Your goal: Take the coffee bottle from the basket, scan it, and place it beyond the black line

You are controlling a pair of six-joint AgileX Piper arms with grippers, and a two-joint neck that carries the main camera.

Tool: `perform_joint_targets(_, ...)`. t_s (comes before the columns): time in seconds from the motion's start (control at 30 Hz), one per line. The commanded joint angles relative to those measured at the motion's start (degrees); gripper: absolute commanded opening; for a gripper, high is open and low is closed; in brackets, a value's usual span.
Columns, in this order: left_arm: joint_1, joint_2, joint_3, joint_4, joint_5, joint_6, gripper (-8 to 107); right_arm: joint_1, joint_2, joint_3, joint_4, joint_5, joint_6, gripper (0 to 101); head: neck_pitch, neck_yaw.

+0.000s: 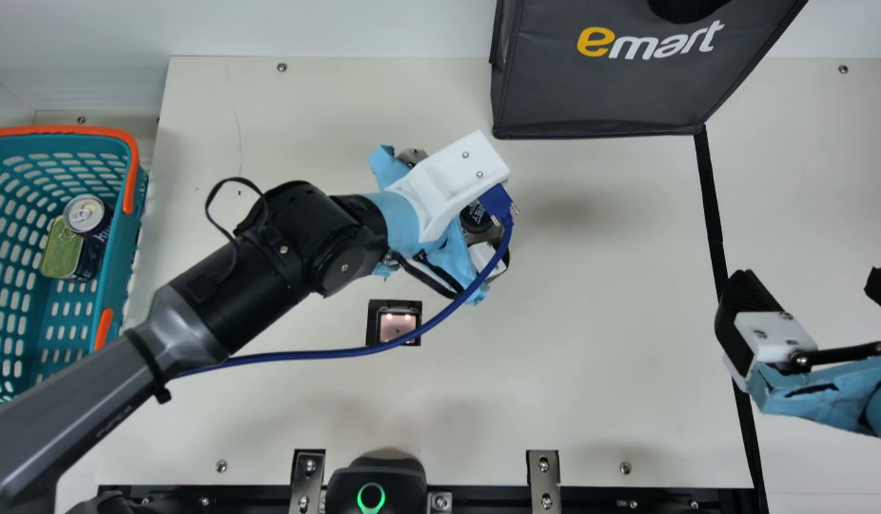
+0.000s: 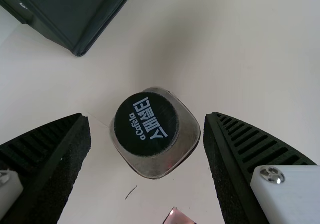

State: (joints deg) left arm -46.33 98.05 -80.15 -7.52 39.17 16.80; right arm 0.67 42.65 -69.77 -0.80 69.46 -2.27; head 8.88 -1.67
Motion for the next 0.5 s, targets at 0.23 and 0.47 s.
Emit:
perform_joint_targets(0.23,0.7,-2.4,0.5,1.4,0.9,-2.3,90,0.0,0.0,0.0,0.0,0.1,0.0,91,-1.0,0.1)
perform_joint_targets(0.47,1.8,-6.0,2.7,3.3,1.2,-5.6,90,0.0,0.0,0.0,0.0,0.1,0.0,91,-1.0,0.1)
